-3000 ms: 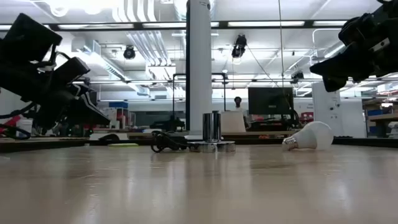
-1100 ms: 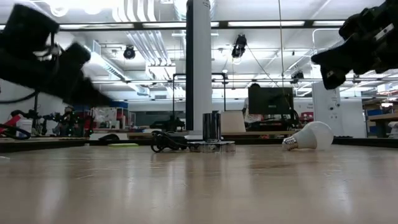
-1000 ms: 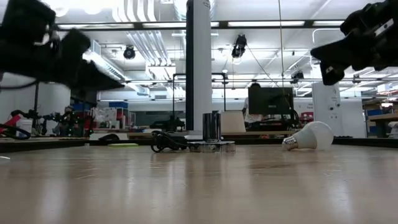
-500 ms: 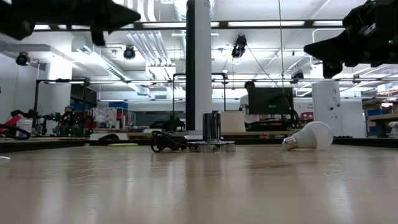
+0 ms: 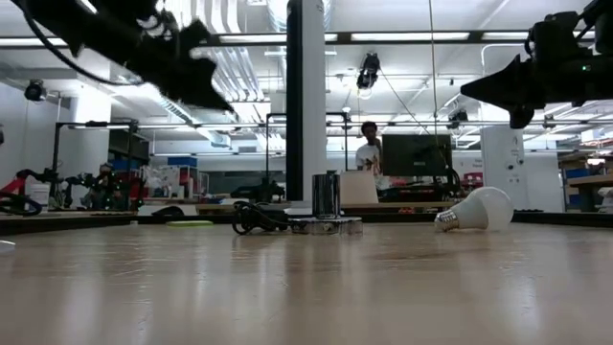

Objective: Screw lightbulb
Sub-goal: Insert the lightbulb into the lamp

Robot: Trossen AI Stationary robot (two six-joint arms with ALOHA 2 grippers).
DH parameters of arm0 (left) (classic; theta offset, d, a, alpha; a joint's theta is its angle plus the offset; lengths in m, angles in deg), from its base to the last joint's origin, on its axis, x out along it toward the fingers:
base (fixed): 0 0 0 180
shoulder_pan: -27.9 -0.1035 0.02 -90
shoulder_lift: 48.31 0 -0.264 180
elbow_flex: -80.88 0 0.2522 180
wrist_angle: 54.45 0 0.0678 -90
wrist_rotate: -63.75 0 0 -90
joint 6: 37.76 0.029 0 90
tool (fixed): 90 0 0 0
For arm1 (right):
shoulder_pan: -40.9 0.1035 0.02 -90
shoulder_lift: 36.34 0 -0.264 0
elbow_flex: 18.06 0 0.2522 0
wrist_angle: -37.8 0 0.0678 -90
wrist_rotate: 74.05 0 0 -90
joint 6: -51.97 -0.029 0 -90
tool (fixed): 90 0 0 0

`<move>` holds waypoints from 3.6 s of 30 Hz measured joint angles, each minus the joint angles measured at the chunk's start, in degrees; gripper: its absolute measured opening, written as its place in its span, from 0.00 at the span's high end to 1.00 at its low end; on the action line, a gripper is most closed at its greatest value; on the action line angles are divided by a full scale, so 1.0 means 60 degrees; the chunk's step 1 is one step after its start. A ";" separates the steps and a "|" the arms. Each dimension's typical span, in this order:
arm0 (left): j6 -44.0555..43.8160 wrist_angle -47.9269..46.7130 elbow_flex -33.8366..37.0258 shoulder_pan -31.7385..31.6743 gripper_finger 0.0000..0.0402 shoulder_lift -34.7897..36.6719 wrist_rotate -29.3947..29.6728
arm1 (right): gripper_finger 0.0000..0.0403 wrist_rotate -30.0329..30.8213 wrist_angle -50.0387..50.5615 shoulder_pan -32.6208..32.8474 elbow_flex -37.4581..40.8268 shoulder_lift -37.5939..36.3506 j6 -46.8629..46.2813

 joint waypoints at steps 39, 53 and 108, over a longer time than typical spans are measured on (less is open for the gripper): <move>0.0666 -0.0703 -0.1620 -0.3668 1.00 -0.2797 -0.7206 | 1.00 0.1111 0.0115 0.0004 -0.0168 0.2760 -0.4433; -0.0252 0.0430 -0.3036 -0.0286 1.00 -0.3709 -0.5883 | 0.95 -0.0185 0.2419 0.0007 -0.2108 0.2754 -0.3153; -0.4754 0.0556 -0.3435 0.3936 1.00 -0.5684 -0.2114 | 0.32 -0.1923 0.6354 0.0004 -0.5132 1.0482 -0.2302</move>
